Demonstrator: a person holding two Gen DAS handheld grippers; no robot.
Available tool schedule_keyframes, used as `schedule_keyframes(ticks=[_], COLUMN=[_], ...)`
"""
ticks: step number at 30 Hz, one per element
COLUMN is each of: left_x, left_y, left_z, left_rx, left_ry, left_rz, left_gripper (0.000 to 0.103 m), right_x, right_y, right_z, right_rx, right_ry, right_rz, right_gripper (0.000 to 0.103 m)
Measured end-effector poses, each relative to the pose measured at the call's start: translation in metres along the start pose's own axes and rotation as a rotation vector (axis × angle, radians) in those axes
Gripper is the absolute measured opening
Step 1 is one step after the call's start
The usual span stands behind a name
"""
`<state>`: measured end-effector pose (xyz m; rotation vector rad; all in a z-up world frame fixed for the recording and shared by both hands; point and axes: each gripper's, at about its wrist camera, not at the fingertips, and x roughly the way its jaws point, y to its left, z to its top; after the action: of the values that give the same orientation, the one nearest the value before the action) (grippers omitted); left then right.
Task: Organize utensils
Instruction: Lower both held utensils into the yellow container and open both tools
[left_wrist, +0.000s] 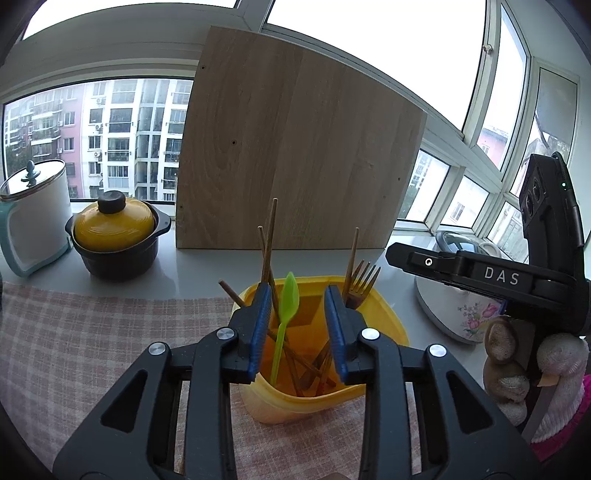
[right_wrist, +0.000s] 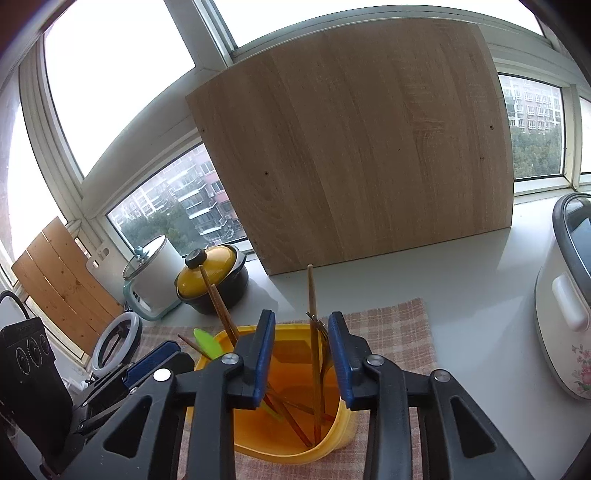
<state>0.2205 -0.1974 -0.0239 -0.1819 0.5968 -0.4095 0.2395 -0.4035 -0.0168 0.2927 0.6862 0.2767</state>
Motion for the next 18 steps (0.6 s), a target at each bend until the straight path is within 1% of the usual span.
schedule_keyframes(ticks=[3, 5, 9, 10, 11, 12, 13, 14, 15, 16, 17, 18], left_x=[-0.008, -0.013, -0.025, -0.029, -0.032, -0.036, -0.04, -0.044, -0.049, -0.053, -0.056, -0.061], left_y=[0.002, 0.004, 0.009, 0.011, 0.012, 0.014, 0.017, 0.02, 0.023, 0.026, 0.029, 0.033], left_z=[-0.004, -0.006, -0.008, -0.009, -0.01, -0.011, -0.012, -0.013, -0.014, -0.015, -0.016, -0.017], left_rx=[0.01, 0.014, 0.021, 0.024, 0.027, 0.028, 0.026, 0.022, 0.017, 0.014, 0.015, 0.018], left_ry=[0.0, 0.004, 0.009, 0.011, 0.013, 0.014, 0.014, 0.013, 0.013, 0.016, 0.02, 0.023], left_rz=[0.003, 0.004, 0.003, 0.002, 0.001, 0.001, 0.002, 0.002, 0.001, 0.001, 0.005, 0.011], left_gripper=[0.029, 0.029, 0.029, 0.029, 0.031, 0.034, 0.043, 0.048, 0.049, 0.051, 0.054, 0.056], right_x=[-0.004, -0.009, -0.022, -0.025, -0.029, -0.033, -0.036, -0.04, -0.043, -0.047, -0.051, -0.055], right_y=[0.002, 0.004, 0.009, 0.011, 0.012, 0.014, 0.015, 0.018, 0.02, 0.022, 0.025, 0.027], right_z=[-0.003, -0.005, -0.01, -0.011, -0.013, -0.014, -0.016, -0.018, -0.02, -0.022, -0.024, -0.027], right_rx=[-0.011, -0.019, -0.03, -0.033, -0.036, -0.04, -0.044, -0.05, -0.057, -0.064, -0.071, -0.078], right_ry=[-0.002, -0.006, -0.024, -0.028, -0.033, -0.037, -0.039, -0.04, -0.044, -0.052, -0.061, -0.067], right_rz=[-0.015, -0.02, -0.033, -0.033, -0.032, -0.03, -0.028, -0.027, -0.028, -0.029, -0.032, -0.035], right_gripper=[0.036, 0.048, 0.06, 0.065, 0.069, 0.071, 0.076, 0.083, 0.086, 0.092, 0.097, 0.1])
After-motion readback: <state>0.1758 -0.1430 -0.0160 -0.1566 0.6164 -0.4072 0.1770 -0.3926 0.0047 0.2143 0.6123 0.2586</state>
